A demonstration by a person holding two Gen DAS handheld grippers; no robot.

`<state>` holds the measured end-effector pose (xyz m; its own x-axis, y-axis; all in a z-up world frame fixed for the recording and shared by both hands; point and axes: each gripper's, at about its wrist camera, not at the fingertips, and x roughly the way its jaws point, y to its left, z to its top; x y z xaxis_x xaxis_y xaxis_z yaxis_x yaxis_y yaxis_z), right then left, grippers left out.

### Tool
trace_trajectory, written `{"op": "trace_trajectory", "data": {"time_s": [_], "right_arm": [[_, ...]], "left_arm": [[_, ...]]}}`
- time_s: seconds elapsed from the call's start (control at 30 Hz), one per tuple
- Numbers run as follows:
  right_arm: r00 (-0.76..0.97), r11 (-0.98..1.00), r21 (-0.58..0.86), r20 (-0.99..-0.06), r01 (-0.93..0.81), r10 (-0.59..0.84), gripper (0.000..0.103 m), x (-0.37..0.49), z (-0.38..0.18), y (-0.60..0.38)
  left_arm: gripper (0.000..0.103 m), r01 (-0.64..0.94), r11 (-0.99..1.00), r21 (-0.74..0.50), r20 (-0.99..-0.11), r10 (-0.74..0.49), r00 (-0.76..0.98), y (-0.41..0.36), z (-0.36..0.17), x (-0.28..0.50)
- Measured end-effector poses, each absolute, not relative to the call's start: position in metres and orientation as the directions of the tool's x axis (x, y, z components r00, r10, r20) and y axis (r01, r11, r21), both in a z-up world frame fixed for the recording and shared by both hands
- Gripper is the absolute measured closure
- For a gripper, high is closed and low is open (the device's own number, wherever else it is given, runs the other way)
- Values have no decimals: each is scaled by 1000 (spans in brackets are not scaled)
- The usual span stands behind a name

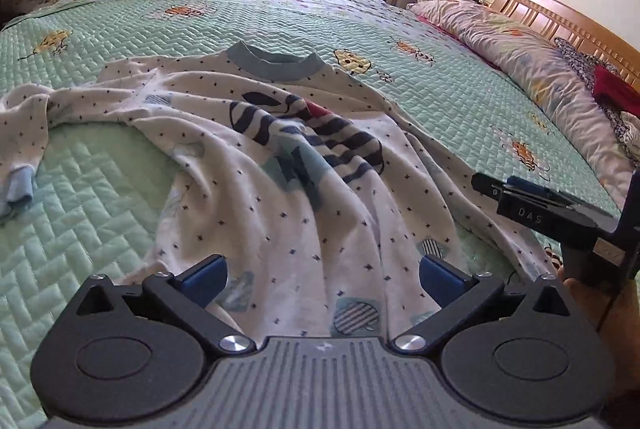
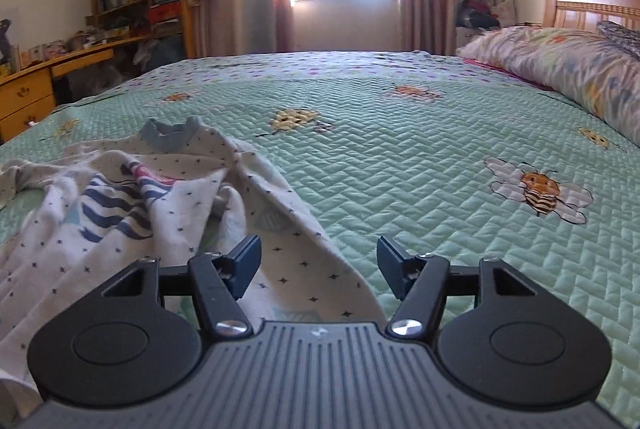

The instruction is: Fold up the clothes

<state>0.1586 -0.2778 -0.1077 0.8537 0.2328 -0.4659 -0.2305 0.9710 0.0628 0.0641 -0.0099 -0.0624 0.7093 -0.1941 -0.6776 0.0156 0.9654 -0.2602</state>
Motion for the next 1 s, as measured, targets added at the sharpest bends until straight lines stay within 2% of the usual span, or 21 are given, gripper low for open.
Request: {"op": "trace_trajectory", "data": {"time_s": [0.07,0.13,0.23,0.27,0.33,0.37,0.47,0.57,0.7,0.93,1.0], "right_arm": [[849,973,71,-478,-219,226,39,157,-109,-283],[835,972,17,-509,-233,209,42,163,-110,-279],[802,958,-81,-568,-276,183,56,175,-112,-271],[785,951,-87,-589,-297,191,73,179,-114,-268],[750,935,-78,-622,-346,225,96,186,-116,-265],[738,928,-81,-633,-364,234,98,188,-116,-263],[740,906,-166,-642,-390,200,100,196,-110,-257],[794,871,-355,-605,-339,62,100,215,-95,-251],[830,830,-494,-553,-260,-68,100,263,-76,-247],[821,784,-578,-546,-226,-165,100,340,-85,-238],[761,800,-544,-623,-253,-183,95,357,-101,-239]], "left_arm": [[1,29,960,-279,-660,-213,721,-4,-60,64],[1,35,957,-289,-645,-222,731,-2,-59,65],[1,50,950,-308,-633,-244,735,1,-64,69],[1,54,947,-317,-631,-253,733,2,-67,71],[1,66,941,-332,-629,-273,728,4,-75,74],[1,75,938,-338,-626,-283,727,5,-78,76],[1,92,936,-338,-608,-292,738,11,-85,79],[1,85,919,-386,-576,-311,756,22,-88,81],[1,93,890,-446,-519,-342,783,31,-82,82],[1,134,888,-440,-503,-368,782,28,-75,88],[1,145,888,-436,-507,-375,776,26,-76,90]]}}
